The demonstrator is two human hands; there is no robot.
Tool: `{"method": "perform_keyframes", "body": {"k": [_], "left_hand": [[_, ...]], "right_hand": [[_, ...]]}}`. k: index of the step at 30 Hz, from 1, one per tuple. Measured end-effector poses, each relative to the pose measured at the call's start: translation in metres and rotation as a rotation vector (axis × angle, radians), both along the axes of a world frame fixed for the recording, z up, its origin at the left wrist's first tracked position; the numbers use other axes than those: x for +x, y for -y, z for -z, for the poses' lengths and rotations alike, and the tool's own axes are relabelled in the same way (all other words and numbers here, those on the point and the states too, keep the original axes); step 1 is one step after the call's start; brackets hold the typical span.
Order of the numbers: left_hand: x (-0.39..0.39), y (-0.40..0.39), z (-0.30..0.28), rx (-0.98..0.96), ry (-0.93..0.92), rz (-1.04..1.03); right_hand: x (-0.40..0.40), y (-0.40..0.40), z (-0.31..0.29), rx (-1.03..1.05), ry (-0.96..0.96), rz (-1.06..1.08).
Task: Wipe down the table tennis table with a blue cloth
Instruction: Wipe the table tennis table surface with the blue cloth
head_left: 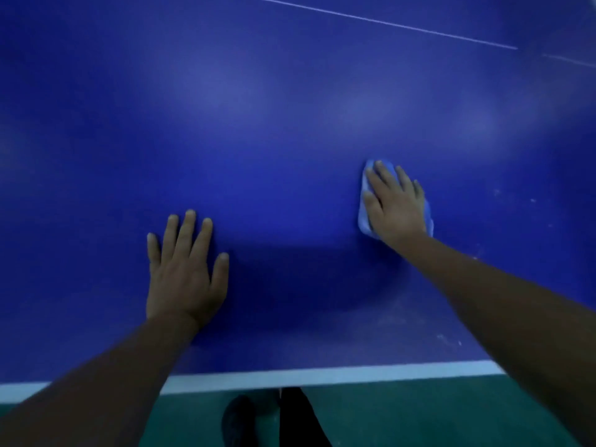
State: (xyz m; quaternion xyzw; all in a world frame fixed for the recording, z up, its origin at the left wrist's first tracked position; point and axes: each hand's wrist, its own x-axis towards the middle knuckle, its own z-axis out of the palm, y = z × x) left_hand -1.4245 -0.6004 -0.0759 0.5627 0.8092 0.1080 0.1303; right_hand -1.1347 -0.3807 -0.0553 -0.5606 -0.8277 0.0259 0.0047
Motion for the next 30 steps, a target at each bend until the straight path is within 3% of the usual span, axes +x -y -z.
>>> {"method": "perform_keyframes", "body": {"k": [2, 5, 7, 9, 11, 14, 16, 18, 21, 23, 25, 27, 30], "left_hand": [[-0.002, 0.001, -0.004, 0.025, 0.09, 0.002], [-0.009, 0.019, -0.014, 0.087, 0.221, 0.048], [-0.013, 0.054, -0.016, 0.091, 0.143, 0.09], [-0.015, 0.091, -0.012, 0.042, 0.028, 0.15], [-0.019, 0.112, -0.006, -0.019, -0.038, 0.194], [-0.022, 0.112, -0.001, -0.028, -0.066, 0.201], [-0.021, 0.113, -0.002, -0.024, -0.057, 0.214], [-0.022, 0.114, -0.002, -0.002, -0.032, 0.208], [-0.022, 0.113, -0.002, 0.025, 0.012, 0.178], [-0.021, 0.114, -0.003, 0.04, 0.029, 0.165], [-0.022, 0.113, -0.003, 0.038, 0.023, 0.18], [-0.021, 0.112, -0.004, 0.029, 0.007, 0.197], [-0.021, 0.113, -0.004, 0.02, -0.009, 0.198]], "right_hand": [[-0.021, 0.033, 0.006, -0.001, -0.027, 0.12], [-0.029, 0.138, 0.014, 0.014, 0.014, -0.283], [-0.012, 0.196, 0.013, -0.074, 0.048, -0.561], [0.009, 0.19, 0.005, -0.108, 0.064, -0.696], [0.017, 0.156, 0.004, -0.04, 0.117, -0.546], [0.002, 0.104, 0.001, -0.037, 0.069, 0.071], [-0.033, 0.096, 0.0, -0.041, -0.01, 0.32], [-0.077, 0.116, 0.006, -0.015, -0.025, 0.263], [-0.117, 0.2, 0.015, -0.062, -0.019, -0.258], [-0.097, 0.249, 0.015, -0.127, -0.012, -0.553], [-0.051, 0.245, 0.011, -0.162, 0.009, -0.755], [-0.01, 0.207, 0.007, -0.082, 0.108, -0.793], [0.008, 0.138, 0.004, -0.076, 0.118, -0.394]]}}
